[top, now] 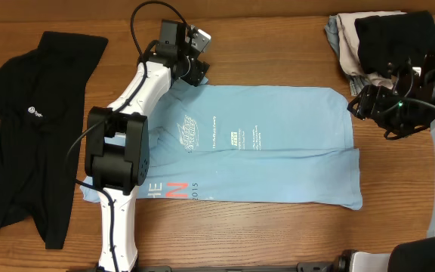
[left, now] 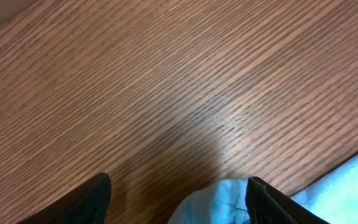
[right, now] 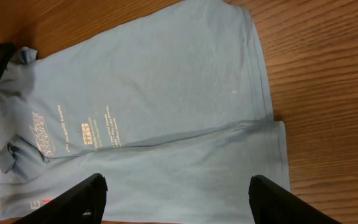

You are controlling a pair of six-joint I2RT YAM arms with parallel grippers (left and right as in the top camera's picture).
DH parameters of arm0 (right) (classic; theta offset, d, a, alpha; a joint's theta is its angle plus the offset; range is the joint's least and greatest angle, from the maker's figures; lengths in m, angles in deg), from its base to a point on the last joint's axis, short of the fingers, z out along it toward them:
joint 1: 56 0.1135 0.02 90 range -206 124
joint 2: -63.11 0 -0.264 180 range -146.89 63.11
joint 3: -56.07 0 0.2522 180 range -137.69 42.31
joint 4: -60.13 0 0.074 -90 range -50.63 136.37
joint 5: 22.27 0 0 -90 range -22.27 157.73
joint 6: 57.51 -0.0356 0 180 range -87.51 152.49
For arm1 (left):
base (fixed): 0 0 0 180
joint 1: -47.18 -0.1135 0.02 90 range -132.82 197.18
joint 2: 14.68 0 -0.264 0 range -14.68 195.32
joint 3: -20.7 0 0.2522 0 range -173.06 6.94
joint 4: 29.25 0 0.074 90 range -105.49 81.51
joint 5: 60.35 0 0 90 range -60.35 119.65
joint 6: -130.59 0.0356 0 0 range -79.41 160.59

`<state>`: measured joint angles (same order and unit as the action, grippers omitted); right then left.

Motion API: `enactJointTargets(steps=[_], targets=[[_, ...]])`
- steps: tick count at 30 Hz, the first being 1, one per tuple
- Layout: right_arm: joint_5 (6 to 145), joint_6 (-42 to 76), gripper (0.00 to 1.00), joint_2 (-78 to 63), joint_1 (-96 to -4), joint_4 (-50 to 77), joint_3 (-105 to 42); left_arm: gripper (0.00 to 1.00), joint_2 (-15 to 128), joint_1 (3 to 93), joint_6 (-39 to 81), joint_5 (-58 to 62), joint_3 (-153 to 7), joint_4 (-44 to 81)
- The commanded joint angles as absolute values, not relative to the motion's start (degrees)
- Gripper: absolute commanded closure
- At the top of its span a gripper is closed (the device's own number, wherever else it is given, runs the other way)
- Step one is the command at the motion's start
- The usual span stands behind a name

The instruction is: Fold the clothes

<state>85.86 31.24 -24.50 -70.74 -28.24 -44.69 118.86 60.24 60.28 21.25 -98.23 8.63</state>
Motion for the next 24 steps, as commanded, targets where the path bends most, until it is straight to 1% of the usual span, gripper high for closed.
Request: enactJointTargets(steps=[1,8,14,15,16,20,24], targets=[[85.57,31.68,0.23,-23.26,-70.63,-28.09,-46.15,0.29,120.06,60.79,61.46,19.46,-99.63,8.74],[85.57,31.68,0.24,-23.26,-70.63,-28.13,-46.15,0.31,121.04,61.46,61.85,19.54,-99.60,9.42],[85.57,31.68,0.24,-23.26,-70.63,-28.22,-46.15,0.36,122.68,61.75,61.61,19.52,-99.60,10.10],[85.57,31.68,0.24,-23.26,-70.63,-28.28,-46.15,0.38,122.81,61.81,61.61,19.54,-99.60,10.07],[85.57,31.68,0.24,-23.26,-70.63,-28.33,-46.15,0.41,122.83,61.83,61.59,19.54,-99.60,10.03],[85.57,31.65,0.24,-23.26,-70.63,-28.35,-46.15,0.65,122.83,61.83,61.22,19.70,-99.63,9.59],[85.55,31.68,0.24,-23.26,-70.63,-28.28,-46.15,0.80,122.83,61.79,58.57,21.40,-99.63,8.52]])
